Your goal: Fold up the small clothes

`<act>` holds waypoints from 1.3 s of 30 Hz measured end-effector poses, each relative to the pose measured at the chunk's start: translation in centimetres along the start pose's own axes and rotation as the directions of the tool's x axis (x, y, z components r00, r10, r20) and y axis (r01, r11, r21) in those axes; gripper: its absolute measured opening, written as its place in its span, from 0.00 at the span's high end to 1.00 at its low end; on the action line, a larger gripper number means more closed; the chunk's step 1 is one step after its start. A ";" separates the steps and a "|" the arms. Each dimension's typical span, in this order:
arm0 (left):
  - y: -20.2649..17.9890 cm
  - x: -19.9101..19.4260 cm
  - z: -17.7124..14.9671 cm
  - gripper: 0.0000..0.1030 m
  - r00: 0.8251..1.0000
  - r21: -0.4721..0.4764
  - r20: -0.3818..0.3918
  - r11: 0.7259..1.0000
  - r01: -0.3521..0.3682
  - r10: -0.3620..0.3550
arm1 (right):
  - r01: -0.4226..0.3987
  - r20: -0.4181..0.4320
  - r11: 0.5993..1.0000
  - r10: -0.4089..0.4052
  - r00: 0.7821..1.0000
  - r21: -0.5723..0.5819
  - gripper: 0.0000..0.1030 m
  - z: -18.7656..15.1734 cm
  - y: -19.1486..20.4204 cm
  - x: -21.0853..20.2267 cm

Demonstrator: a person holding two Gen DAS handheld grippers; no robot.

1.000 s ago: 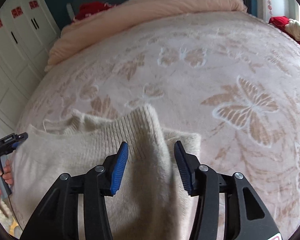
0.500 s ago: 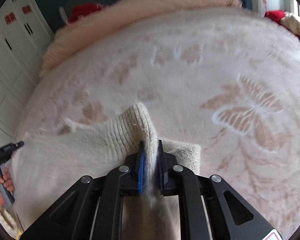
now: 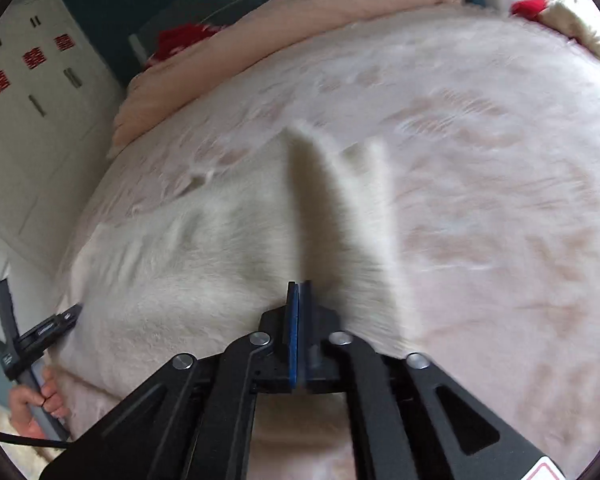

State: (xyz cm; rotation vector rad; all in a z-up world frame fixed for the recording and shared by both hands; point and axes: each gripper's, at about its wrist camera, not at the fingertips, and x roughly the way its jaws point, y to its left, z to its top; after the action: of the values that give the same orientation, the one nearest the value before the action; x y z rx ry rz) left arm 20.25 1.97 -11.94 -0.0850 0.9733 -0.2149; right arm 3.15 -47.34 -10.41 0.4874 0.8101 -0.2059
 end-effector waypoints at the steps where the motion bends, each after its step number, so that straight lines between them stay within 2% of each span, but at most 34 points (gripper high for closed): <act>1: 0.3 -0.1 -0.1 0.66 1.000 -0.004 -0.001 1.000 0.000 0.000 | 0.006 0.015 1.000 -0.006 1.000 -0.020 0.90 -0.2 -0.2 -0.9; 2: 0.4 -0.3 -0.4 0.66 1.000 -0.015 -0.005 1.000 0.004 -0.004 | 0.020 0.010 0.999 -0.019 1.000 -0.038 0.90 -0.7 -0.4 -1.2; 4: 0.6 -0.7 -0.5 0.66 1.000 -0.039 -0.006 0.999 0.013 -0.013 | 0.090 -0.066 0.996 -0.092 0.994 -0.028 0.93 -1.6 -2.1 -0.5; 5: 0.9 -1.5 -0.7 0.66 1.000 -0.066 -0.005 0.997 0.025 -0.026 | 0.067 -0.051 0.998 -0.066 0.997 0.016 0.93 -2.0 -2.8 -1.6; 6: 1.3 -2.3 -0.9 0.63 0.999 -0.093 0.004 0.995 0.042 -0.042 | 0.063 -0.026 0.998 -0.062 0.998 0.027 0.88 -2.2 -2.9 -2.6; 7: 1.7 -3.3 -1.1 0.52 0.998 -0.120 0.021 0.991 0.057 -0.055 | 0.069 -0.005 0.997 -0.069 0.998 0.024 0.83 -2.5 -2.8 -3.4; 8: 2.5 -4.6 -1.7 0.37 0.997 -0.155 0.051 0.986 0.063 -0.055 | 0.074 0.011 0.997 -0.074 0.997 0.024 0.63 -2.8 -2.8 -4.1; 9: 3.1 -5.4 -2.0 0.32 0.996 -0.180 0.076 0.982 0.055 -0.042 | 0.065 0.019 0.997 -0.065 0.998 0.036 0.50 -3.3 -3.0 -4.7; 11: 4.8 -6.7 -3.3 0.19 0.994 -0.241 0.113 0.970 0.036 -0.009 | 0.040 0.007 0.998 -0.040 0.999 0.053 0.50 -4.3 -3.3 -4.3; 13: 6.3 -6.6 -4.1 0.18 0.996 -0.307 0.085 0.952 0.020 0.007 | -0.007 -0.035 0.992 0.012 0.999 0.125 0.50 -5.2 -3.8 -2.7; 14: 7.2 -6.1 -4.6 0.16 0.998 -0.363 0.060 0.932 0.024 -0.002 | -0.035 -0.048 0.985 0.044 0.998 0.166 0.50 -5.6 -4.1 -1.9; 17: 8.4 -4.3 -5.8 0.14 0.998 -0.477 0.015 0.876 0.065 -0.066 | -0.106 -0.045 0.966 0.120 0.992 0.234 0.46 -4.8 -3.6 -0.6; 20: 8.1 -3.3 -5.5 0.12 0.998 -0.501 0.039 0.864 0.054 -0.039 | -0.167 -0.032 0.946 0.183 0.983 0.278 0.42 -4.2 -2.9 0.2; 21: 7.8 -3.1 -5.1 0.12 0.998 -0.504 0.051 0.861 0.064 -0.044 | -0.187 -0.037 0.936 0.207 0.978 0.298 0.47 -3.9 -2.6 0.9; 22: 7.8 -2.8 -4.7 0.24 0.997 -0.514 0.053 0.855 0.074 -0.054 | -0.197 -0.036 0.931 0.219 0.975 0.308 0.56 -3.7 -2.5 1.3; 23: 7.9 -2.5 -4.3 0.55 0.996 -0.532 0.051 0.841 0.093 -0.077 | -0.211 -0.032 0.927 0.232 0.972 0.311 0.81 -3.5 -2.3 1.6; 25: 8.3 -2.7 -3.2 0.75 0.996 -0.567 0.014 0.820 0.081 -0.088 | -0.247 -0.003 0.918 0.261 0.965 0.311 0.84 -2.1 -2.0 0.6; 26: 8.7 -3.8 -2.9 0.80 0.994 -0.580 0.038 0.808 0.102 -0.099 | -0.272 0.029 0.912 0.277 0.960 0.308 0.87 -1.3 -2.0 -0.7; 28: 8.9 -6.5 -2.4 0.83 0.993 -0.551 0.062 0.826 0.119 -0.102 | -0.274 0.079 0.927 0.262 0.962 0.256 0.88 0.2 -1.8 -4.2; 31: 8.5 -8.7 -3.7 0.84 0.994 -0.504 0.024 0.858 0.101 -0.103 | -0.206 0.052 0.959 0.200 0.978 0.195 0.88 -0.2 -3.0 -6.9; 33: 7.9 -7.7 -6.0 0.84 0.996 -0.462 -0.051 0.886 0.044 -0.076 | -0.104 -0.040 0.978 0.113 0.993 0.183 0.86 -1.9 -4.3 -5.5; 34: 7.9 -6.9 -7.1 0.85 0.994 -0.454 -0.086 0.891 0.018 -0.064 | -0.058 -0.133 0.977 0.086 0.987 0.206 0.85 -3.2 -5.5 -3.7; 35: 8.0 -6.1 -8.5 0.84 0.992 -0.471 -0.105 0.882 0.010 -0.067 | -0.030 -0.191 0.973 0.075 0.979 0.231 0.83 -4.0 -6.0 -2.4; 36: 8.1 -6.1 -9.1 0.83 0.994 -0.485 -0.084 0.875 0.020 -0.069 | -0.031 -0.205 0.960 0.091 0.975 0.280 0.80 -4.7 -6.6 -2.3; 38: 7.6 -7.1 -8.8 0.82 0.997 -0.452 -0.056 0.892 0.015 -0.045 | -0.014 -0.152 0.965 0.056 0.987 0.261 0.74 -4.3 -5.7 -4.4; 39: 7.4 -7.3 -8.5 0.81 0.998 -0.437 -0.054 0.900 0.012 -0.039 | 0.049 -0.109 0.977 -0.026 0.994 0.205 0.69 -3.9 -4.6 -6.1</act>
State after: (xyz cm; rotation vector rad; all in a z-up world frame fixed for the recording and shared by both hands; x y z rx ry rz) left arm 10.33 10.98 -12.00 -0.5069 1.0695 -0.0185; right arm -5.13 -49.50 -9.73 0.6847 0.9068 -0.3037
